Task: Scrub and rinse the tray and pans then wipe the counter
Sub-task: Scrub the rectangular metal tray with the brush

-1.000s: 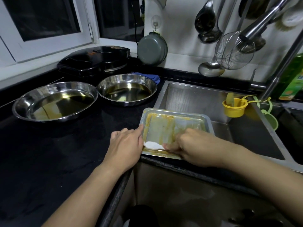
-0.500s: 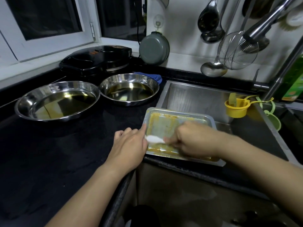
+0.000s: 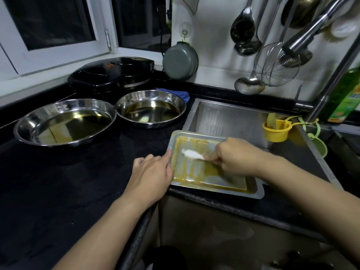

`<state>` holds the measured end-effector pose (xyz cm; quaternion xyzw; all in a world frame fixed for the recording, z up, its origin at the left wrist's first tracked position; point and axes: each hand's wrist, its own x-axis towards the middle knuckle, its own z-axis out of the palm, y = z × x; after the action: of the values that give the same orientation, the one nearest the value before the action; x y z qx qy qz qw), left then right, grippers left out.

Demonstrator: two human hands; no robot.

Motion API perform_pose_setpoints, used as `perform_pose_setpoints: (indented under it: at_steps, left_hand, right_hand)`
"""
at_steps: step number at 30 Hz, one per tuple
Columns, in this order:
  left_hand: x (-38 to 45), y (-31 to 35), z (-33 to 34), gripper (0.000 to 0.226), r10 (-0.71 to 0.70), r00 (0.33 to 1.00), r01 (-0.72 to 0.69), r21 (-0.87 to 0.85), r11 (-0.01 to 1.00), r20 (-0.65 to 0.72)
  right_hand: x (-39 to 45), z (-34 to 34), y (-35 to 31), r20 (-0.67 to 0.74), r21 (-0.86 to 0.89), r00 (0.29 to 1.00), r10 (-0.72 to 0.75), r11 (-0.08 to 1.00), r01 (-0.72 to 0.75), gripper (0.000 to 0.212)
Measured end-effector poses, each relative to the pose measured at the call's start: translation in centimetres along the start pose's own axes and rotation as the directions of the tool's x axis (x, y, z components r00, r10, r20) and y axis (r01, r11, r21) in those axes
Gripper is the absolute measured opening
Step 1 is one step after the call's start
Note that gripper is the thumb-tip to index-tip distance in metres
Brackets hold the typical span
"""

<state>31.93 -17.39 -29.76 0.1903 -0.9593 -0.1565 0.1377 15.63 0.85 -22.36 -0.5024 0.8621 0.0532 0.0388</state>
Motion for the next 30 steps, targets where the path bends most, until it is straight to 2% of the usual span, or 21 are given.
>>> perform_pose_setpoints:
  at_steps: [2, 4, 8, 10, 12, 16, 18, 20, 23, 26, 28, 30]
  left_hand:
    - [0.0, 0.0, 0.1, 0.055, -0.007, 1.0, 0.007, 0.002, 1.0, -0.01]
    - [0.1, 0.0, 0.1, 0.055, -0.014, 1.0, 0.014, 0.002, 1.0, -0.016]
    - [0.1, 0.2, -0.1, 0.055, -0.017, 1.0, 0.017, -0.019, 1.0, -0.014]
    - [0.0, 0.2, -0.3, 0.054, -0.021, 1.0, 0.021, -0.033, 0.999, -0.014]
    - [0.1, 0.2, -0.3, 0.054, -0.02, 1.0, 0.019, -0.031, 0.999, -0.018]
    - [0.0, 0.2, -0.2, 0.054, -0.023, 0.999, 0.023, 0.004, 1.0, -0.039]
    - [-0.1, 0.3, -0.1, 0.054, -0.032, 0.999, 0.032, 0.005, 0.999, -0.044]
    - [-0.2, 0.4, -0.2, 0.054, -0.026, 0.999, 0.027, 0.015, 1.0, -0.038]
    - [-0.3, 0.3, -0.3, 0.052, -0.01, 0.998, 0.012, 0.023, 1.0, -0.06]
    - [-0.3, 0.0, -0.3, 0.049, 0.068, 0.984, -0.067, 0.013, 0.998, -0.163]
    - [-0.3, -0.4, -0.2, 0.04, 0.135, 0.965, -0.15, -0.052, 0.987, -0.224]
    - [-0.4, -0.4, -0.1, 0.039, 0.25, 0.925, -0.291, -0.111, 0.95, -0.286]
  right_hand:
    - [-2.8, 0.2, -1.5, 0.016, 0.003, 0.993, -0.119, 0.993, 0.119, 0.035]
    - [-2.8, 0.2, -0.9, 0.018, 0.024, 0.992, -0.128, 0.992, 0.127, 0.031]
    - [1.3, -0.1, 3.8, -0.064, -0.01, 0.987, 0.15, 0.988, -0.151, 0.029]
    - [2.1, 0.0, 5.2, -0.053, -0.033, 0.978, 0.199, 0.979, -0.201, 0.03]
    - [1.1, 0.2, 4.5, -0.037, -0.055, 0.987, 0.153, 0.986, -0.155, 0.038]
    - [-4.7, 0.7, 1.3, 0.014, -0.018, 0.998, -0.063, 0.998, 0.064, 0.035]
    - [-7.1, 0.6, -0.1, 0.068, 0.029, 0.992, -0.11, 0.994, 0.109, 0.035]
    - [-6.7, 0.6, 0.3, 0.079, 0.025, 0.995, -0.062, 0.998, 0.06, 0.034]
    - [-3.1, 0.4, 3.3, 0.002, -0.075, 0.983, 0.183, 0.98, -0.183, 0.033]
    - [-0.7, -0.1, 4.6, -0.034, -0.096, 0.955, 0.295, 0.95, -0.297, 0.036]
    - [0.0, -0.2, 3.4, -0.029, -0.127, 0.966, 0.256, 0.958, -0.258, 0.039]
    - [0.4, -0.2, 1.4, -0.018, -0.162, 0.983, 0.182, 0.97, -0.182, 0.047]
